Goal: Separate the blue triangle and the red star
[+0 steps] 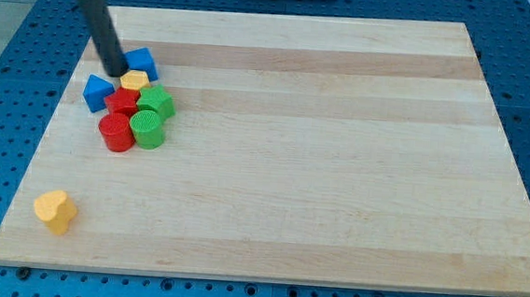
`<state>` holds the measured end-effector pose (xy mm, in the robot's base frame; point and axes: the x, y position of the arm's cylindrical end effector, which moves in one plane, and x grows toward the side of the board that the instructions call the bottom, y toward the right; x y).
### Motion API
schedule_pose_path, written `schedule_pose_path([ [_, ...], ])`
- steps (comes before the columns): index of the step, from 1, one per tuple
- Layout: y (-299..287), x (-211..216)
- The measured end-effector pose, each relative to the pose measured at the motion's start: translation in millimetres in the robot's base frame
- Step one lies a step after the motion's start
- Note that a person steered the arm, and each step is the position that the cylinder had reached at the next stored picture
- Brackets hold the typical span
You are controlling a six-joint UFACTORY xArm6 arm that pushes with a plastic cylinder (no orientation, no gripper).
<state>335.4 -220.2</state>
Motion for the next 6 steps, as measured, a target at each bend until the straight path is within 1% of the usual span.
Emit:
schedule_pose_path([
  [1,2.3,-5.4],
  [2,-75.1,-5.4],
  [4,-84.7,2.1],
  [6,-83.8,73.9],
])
